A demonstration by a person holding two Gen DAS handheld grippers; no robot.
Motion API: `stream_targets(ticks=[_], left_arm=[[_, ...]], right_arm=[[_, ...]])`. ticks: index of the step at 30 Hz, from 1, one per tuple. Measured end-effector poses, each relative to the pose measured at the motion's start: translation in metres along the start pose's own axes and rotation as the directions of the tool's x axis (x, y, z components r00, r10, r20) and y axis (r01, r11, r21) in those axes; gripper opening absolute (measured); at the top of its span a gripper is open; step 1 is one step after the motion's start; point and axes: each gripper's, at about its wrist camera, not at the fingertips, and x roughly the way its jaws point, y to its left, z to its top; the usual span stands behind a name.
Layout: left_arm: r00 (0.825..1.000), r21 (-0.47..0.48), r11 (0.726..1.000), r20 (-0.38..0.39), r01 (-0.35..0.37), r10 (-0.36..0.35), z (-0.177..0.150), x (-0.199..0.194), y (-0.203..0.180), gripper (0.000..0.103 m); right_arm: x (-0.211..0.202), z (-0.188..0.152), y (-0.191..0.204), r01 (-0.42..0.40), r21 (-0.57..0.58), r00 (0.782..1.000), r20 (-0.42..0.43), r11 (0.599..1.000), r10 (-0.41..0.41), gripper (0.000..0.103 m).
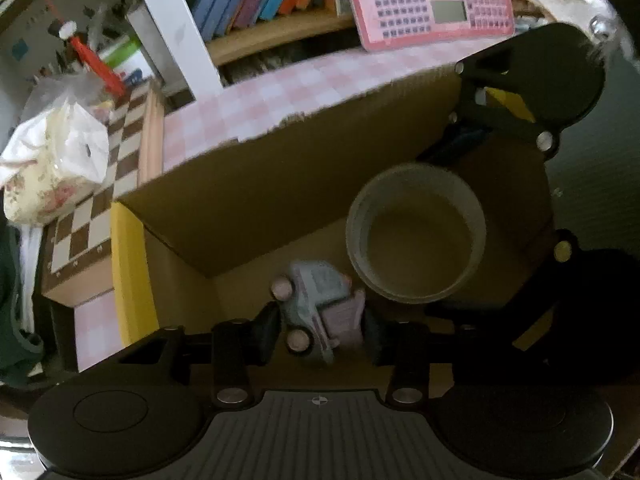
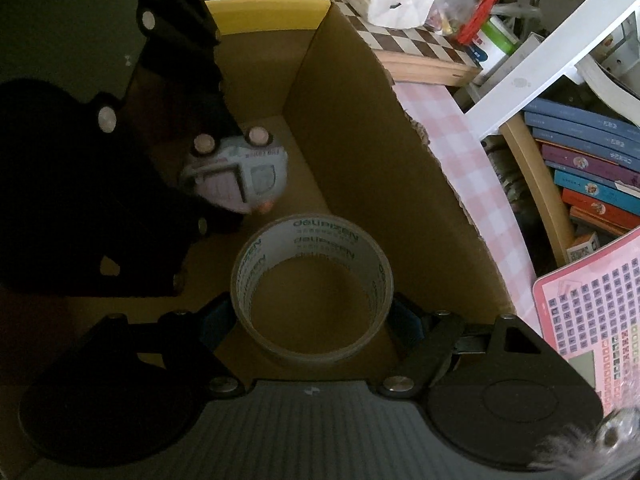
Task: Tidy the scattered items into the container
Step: 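Lower toy car into box and open left tool while right tool releases tape roll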
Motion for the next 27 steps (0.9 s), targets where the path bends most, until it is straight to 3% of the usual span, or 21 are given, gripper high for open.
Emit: stream_targets(ticks=[1, 9, 16, 20, 27], left_arm=[[1.0, 0.0, 1.0, 0.011, 0.008, -0.008, 0.001, -0.001, 0.0, 0.055], [0.997, 0.002, 1.0, 0.073, -0.011, 0.011, -0.002, -0.021, -0.003, 0.064], [0.988, -0.017, 1.0, 0.152, -0.008, 0.011, -0.011, -0.053, -0.002, 0.065], [0.977, -0.028, 1.0, 0.213, -0.013, 0.019, -0.02, -0.078, -0.004, 0.065], [0.945, -0.036, 0.999, 0.325, -0.012, 0.023, -0.046, -0.13, -0.014, 0.066]], right_arm=[[-0.001, 0.0, 0.0, 0.009, 0.0, 1.0, 0.002, 1.0, -0.009, 0.088], [-0.013, 0.002, -0.001, 0.025, 0.028, 0.999, 0.025, 0.999, -0.026, 0.088], [-0.044, -0.001, 0.001, 0.043, 0.092, 0.996, 0.074, 0.995, -0.05, 0.089], [-0.074, -0.005, 0.013, 0.093, 0.118, 0.985, 0.133, 0.989, -0.109, 0.089], [-0.127, -0.018, 0.036, 0.103, 0.167, 0.967, 0.214, 0.981, -0.137, 0.09]])
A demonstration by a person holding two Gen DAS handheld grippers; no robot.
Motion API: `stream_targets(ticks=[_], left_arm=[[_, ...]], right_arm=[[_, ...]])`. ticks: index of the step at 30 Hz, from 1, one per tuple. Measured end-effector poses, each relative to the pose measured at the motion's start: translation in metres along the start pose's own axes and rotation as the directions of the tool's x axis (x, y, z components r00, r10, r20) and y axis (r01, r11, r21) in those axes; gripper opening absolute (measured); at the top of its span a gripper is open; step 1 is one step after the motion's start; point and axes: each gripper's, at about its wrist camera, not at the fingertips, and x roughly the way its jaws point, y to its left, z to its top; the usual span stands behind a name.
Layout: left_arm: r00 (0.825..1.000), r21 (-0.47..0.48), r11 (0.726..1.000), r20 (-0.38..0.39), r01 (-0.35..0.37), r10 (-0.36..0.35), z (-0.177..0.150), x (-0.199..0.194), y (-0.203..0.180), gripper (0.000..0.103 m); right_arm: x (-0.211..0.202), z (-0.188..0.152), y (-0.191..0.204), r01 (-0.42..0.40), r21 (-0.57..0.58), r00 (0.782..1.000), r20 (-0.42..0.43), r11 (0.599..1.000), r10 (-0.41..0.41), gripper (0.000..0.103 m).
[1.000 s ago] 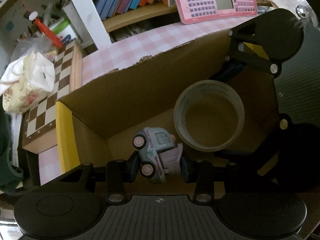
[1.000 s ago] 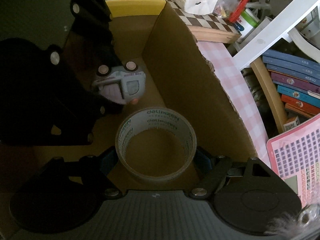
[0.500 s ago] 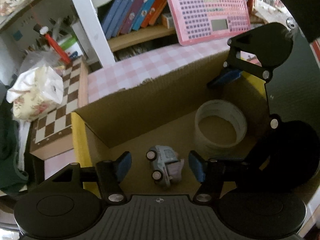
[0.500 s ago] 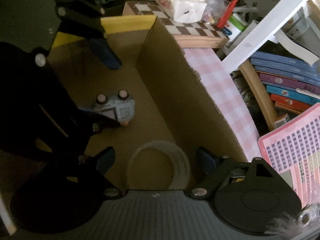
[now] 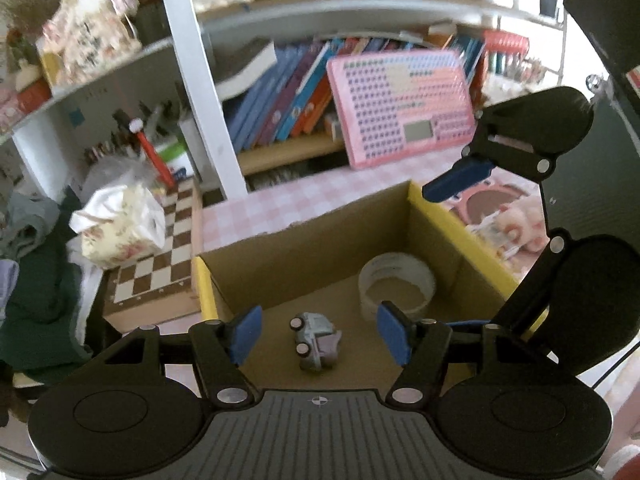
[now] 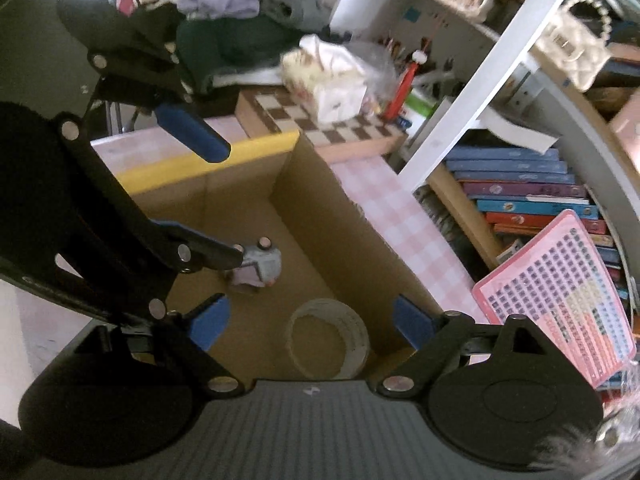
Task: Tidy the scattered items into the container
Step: 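Lower toy car into box and open left tool while right tool releases tape roll, then withdraw both open tools from the box back over the table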
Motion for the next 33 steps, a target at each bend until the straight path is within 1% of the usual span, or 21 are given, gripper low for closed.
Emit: stream_targets(ticks=[2, 4, 9, 11, 13, 18, 26, 33], left_arm=[[1.0, -0.002, 1.0, 0.022, 0.002, -0.002, -0.005, -0.014, -0.003, 0.067], [0.999, -0.005, 1.0, 0.042, 0.005, -0.005, -0.01, -0.026, -0.005, 0.075], [0.997, -0.027, 1.0, 0.072, 0.008, -0.006, -0.025, -0.052, -0.009, 0.075], [0.997, -0.035, 0.999, 0.081, 0.008, -0.005, -0.032, -0.062, -0.013, 0.076], [0.996, -0.034, 0.999, 0.094, 0.011, -0.008, -0.038, -0.071, -0.016, 0.079], [0.993, -0.038, 0.999, 0.119, 0.019, -0.015, -0.056, -0.091, -0.026, 0.08], [0.992, -0.07, 0.996, 0.12, 0.047, -0.039, -0.08, -0.109, -0.037, 0.081], [0.995, -0.094, 0.994, 0.091, 0.053, -0.044, -0.106, -0.116, -0.05, 0.083]], right_arm=[[-0.012, -0.003, 0.005, 0.007, 0.015, 1.0, 0.011, 1.0, -0.007, 0.09], [-0.024, -0.007, 0.01, 0.023, 0.03, 0.999, 0.023, 0.999, -0.024, 0.09], [-0.053, -0.024, 0.022, 0.061, 0.095, 0.996, 0.058, 0.994, -0.066, 0.09], [-0.062, -0.03, 0.026, 0.072, 0.122, 0.995, 0.06, 0.99, -0.08, 0.09], [-0.07, -0.036, 0.03, 0.078, 0.149, 0.994, 0.06, 0.986, -0.088, 0.09], [-0.088, -0.053, 0.043, 0.097, 0.199, 0.992, 0.059, 0.975, -0.111, 0.09], [-0.104, -0.077, 0.065, 0.095, 0.278, 0.993, 0.037, 0.956, -0.109, 0.091], [-0.113, -0.106, 0.084, 0.082, 0.398, 0.995, 0.015, 0.914, -0.095, 0.092]])
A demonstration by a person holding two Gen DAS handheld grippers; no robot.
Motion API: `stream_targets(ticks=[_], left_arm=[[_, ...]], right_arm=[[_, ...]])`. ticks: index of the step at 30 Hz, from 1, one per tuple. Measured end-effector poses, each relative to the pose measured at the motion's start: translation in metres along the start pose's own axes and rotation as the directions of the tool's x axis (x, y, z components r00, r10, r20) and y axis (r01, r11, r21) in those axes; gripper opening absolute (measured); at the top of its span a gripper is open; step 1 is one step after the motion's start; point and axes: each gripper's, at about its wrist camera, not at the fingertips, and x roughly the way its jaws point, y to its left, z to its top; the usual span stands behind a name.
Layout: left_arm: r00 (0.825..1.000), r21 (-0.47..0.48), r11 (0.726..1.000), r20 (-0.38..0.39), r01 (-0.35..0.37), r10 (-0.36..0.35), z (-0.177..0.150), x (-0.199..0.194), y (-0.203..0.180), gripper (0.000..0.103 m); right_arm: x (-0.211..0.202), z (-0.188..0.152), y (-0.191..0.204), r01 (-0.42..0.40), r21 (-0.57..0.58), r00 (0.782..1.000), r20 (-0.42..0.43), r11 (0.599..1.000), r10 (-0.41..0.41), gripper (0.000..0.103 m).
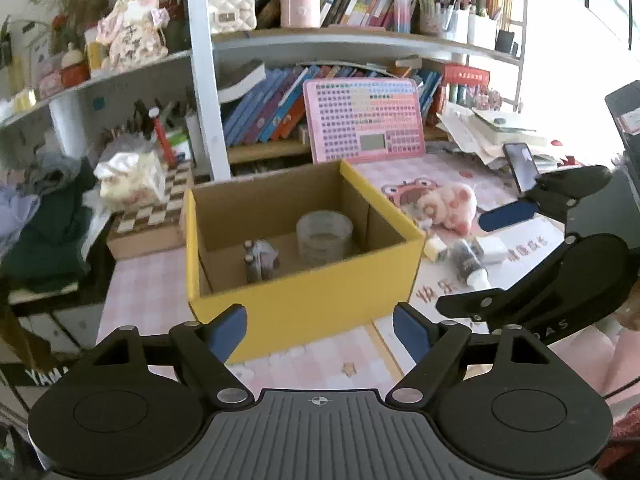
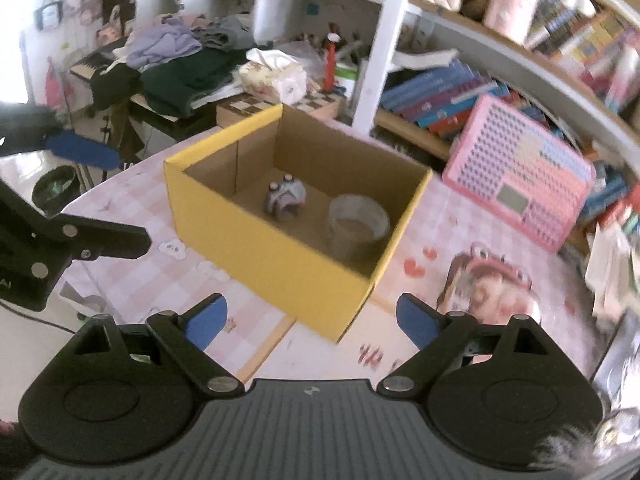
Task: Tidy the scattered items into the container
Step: 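Withdraw both open tools from the box back over the table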
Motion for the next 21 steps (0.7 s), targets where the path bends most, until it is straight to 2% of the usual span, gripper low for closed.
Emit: stream_targets(ticks=[8, 10, 12, 15, 21], left_arm=[[0.999, -0.043, 0.999, -0.024, -0.027, 0.026, -0.029, -0.006, -0.011, 0.084], [0.998, -0.07, 0.996, -0.025, -0.054, 0.053, -0.038, -0.006, -0.014, 0.089], [0.997, -0.088, 0.994, -0.033, -0.067, 0.065, -0.046, -0.006, -0.018, 0.089], [0.997, -0.116, 0.991, -0.058, -0.065, 0.059, -0.057, -0.003, -0.021, 0.089], [0.996, -0.157, 0.987, -0.085, -0.042, 0.029, -0.07, -0.001, -0.031, 0.089]], right_arm=[[-0.009, -0.036, 0.006, 0.014, 0.144, 1.0, -0.023, 0.99, -0.01, 0.092], [-0.01, -0.044, 0.008, 0.031, 0.179, 0.999, -0.031, 0.983, -0.026, 0.092], [-0.011, -0.051, 0.01, 0.045, 0.21, 0.999, -0.036, 0.977, -0.039, 0.092], [-0.017, -0.063, 0.015, 0.079, 0.248, 0.997, -0.035, 0.965, -0.072, 0.092], [-0.023, -0.087, 0.021, 0.101, 0.341, 0.994, -0.061, 0.935, -0.085, 0.092]])
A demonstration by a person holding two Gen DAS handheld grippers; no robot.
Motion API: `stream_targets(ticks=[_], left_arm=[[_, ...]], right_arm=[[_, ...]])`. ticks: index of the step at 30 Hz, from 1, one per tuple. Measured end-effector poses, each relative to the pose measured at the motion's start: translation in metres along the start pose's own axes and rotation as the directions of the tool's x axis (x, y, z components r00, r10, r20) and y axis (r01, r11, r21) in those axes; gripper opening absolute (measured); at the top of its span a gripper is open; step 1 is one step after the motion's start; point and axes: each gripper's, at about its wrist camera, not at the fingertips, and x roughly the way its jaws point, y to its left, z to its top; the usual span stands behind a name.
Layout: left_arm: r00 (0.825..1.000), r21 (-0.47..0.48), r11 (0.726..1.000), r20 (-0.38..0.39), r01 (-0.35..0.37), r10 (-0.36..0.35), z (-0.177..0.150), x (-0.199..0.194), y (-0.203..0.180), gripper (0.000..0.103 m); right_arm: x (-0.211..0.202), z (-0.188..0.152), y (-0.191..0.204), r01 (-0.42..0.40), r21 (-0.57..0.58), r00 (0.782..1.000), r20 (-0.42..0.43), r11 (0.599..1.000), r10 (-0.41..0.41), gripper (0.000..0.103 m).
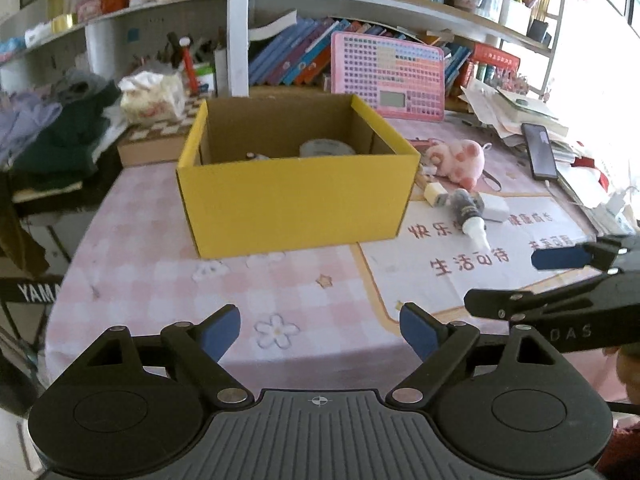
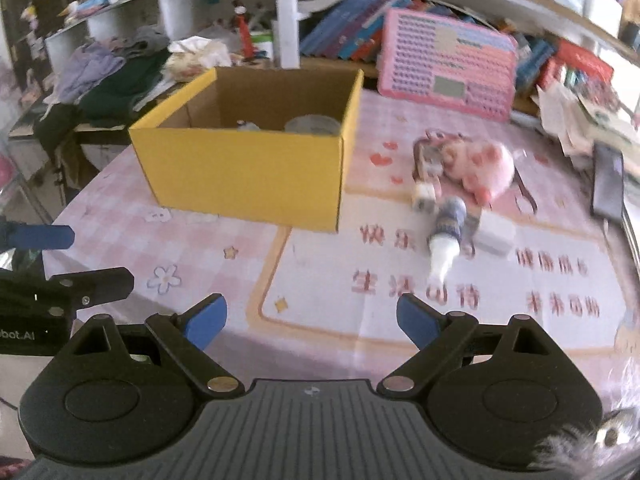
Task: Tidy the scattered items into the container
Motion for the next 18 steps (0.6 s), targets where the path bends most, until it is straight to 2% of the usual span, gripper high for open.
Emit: stream_targets(ticks=[18], left_arm=[[0.994, 0.005, 0.997, -0.085, 0.071, -0.071, -0.009, 0.029, -0.032, 0.089]], right_arm=[[0.0, -0.025, -0.033, 0.111, 0.043, 0.991, -0.082, 0.993, -0.107, 0.092]])
